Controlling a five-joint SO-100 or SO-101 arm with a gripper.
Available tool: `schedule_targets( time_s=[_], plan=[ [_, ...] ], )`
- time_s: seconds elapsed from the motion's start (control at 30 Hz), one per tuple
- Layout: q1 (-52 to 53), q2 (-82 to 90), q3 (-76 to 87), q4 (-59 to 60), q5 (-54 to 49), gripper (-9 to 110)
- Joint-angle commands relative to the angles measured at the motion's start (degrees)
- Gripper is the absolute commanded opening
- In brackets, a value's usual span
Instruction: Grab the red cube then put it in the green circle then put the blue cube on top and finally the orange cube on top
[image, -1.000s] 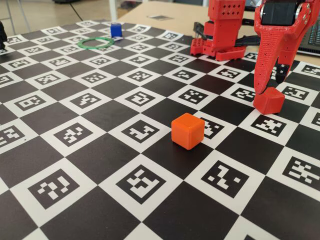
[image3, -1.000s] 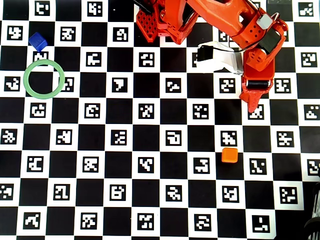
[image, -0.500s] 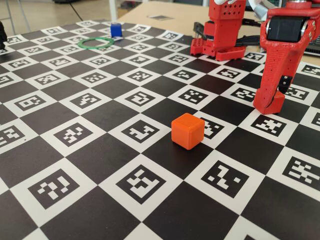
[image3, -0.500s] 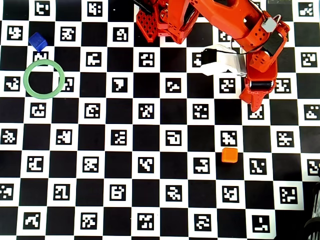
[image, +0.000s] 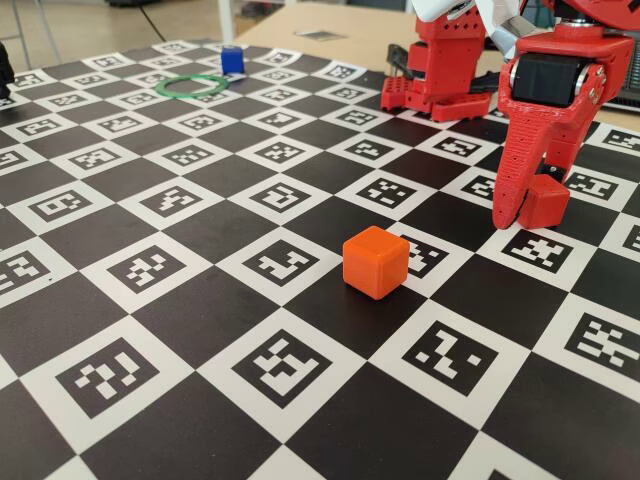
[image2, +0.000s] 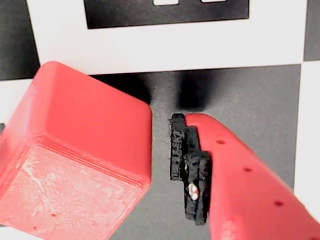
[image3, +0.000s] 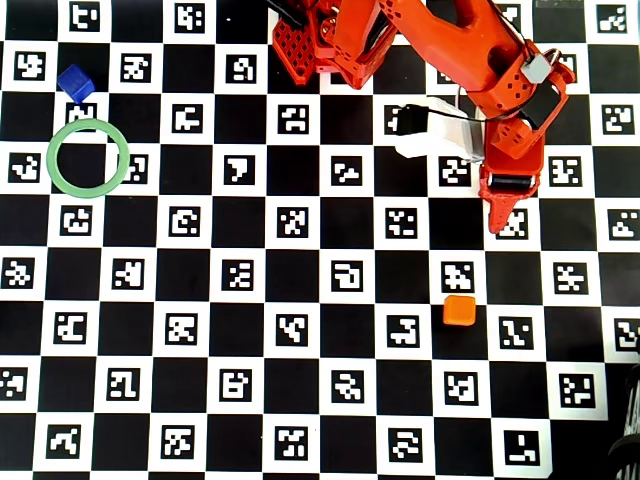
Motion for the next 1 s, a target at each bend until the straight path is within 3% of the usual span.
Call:
schedule_targets(
  time_s=[0.0, 0.57, 0.97],
  plan=[
    [0.00, 1.14, -0.97, -0.88, 1.23, 40],
    [-5.98, -0.44, -4.39, -0.44, 8.70, 39],
    [-0.79, -2.72, -6.68, 0.09, 10.90, 38]
  ],
)
